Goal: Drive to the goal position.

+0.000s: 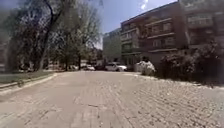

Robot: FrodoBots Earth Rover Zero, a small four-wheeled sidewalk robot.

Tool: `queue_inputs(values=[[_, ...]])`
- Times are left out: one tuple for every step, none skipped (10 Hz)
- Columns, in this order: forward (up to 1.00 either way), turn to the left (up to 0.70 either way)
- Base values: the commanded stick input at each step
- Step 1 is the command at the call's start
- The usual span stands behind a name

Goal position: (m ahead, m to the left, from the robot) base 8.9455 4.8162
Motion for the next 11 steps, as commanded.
queue_inputs(values=[[0.85,0.00],[0.85,0.00],[0.85,0.00],[0.85,0.00],[0.85,0.00],[0.85,0.00],[0.97,0.00],[1.00,0.00],[1.00,0.00],[1.00,0.00],[1.00,0.00]])
